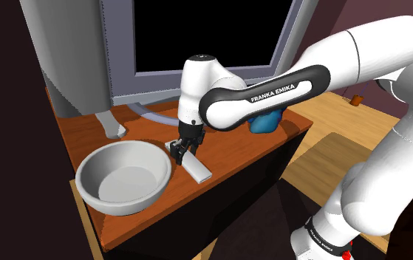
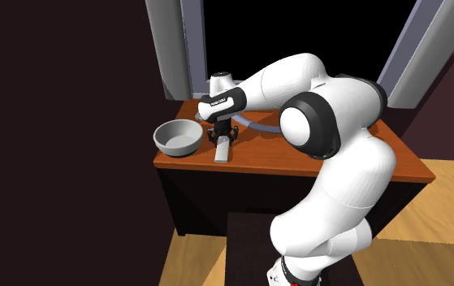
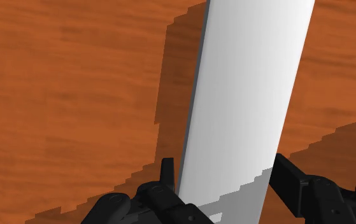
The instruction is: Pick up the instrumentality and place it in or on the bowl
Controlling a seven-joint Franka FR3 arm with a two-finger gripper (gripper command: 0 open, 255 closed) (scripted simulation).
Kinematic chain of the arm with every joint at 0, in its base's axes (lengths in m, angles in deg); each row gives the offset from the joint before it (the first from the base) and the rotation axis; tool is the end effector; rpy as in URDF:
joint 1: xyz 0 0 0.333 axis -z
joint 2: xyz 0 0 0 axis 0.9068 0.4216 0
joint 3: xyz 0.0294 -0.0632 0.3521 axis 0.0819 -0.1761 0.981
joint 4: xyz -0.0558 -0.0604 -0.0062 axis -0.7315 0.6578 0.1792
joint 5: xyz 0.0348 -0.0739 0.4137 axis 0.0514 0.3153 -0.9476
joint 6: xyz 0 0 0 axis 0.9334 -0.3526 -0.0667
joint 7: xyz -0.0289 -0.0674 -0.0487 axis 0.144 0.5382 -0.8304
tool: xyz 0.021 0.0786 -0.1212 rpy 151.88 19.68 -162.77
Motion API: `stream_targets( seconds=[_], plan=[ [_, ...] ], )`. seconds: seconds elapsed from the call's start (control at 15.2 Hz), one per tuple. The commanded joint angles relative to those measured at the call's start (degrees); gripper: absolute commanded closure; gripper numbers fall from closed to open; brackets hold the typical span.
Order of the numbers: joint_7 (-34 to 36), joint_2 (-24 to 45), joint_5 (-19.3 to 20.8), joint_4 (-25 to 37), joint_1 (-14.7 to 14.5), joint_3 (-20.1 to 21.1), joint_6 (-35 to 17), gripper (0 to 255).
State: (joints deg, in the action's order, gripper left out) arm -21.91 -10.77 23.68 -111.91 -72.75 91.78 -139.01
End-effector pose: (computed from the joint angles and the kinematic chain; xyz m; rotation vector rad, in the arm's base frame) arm 0.4781 0.2981 0.3859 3.1146 0.2459 0.0165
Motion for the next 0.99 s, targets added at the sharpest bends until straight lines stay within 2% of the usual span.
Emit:
stream_targets(
  seconds=[0.0,0.92],
  plan=[
    [-0.01,0.02,0.01,-0.01,0.0,0.0,0.0,255],
    [-1.49,-3.75,-1.83,6.32,0.17,-0.29,9.75,255]
  ],
)
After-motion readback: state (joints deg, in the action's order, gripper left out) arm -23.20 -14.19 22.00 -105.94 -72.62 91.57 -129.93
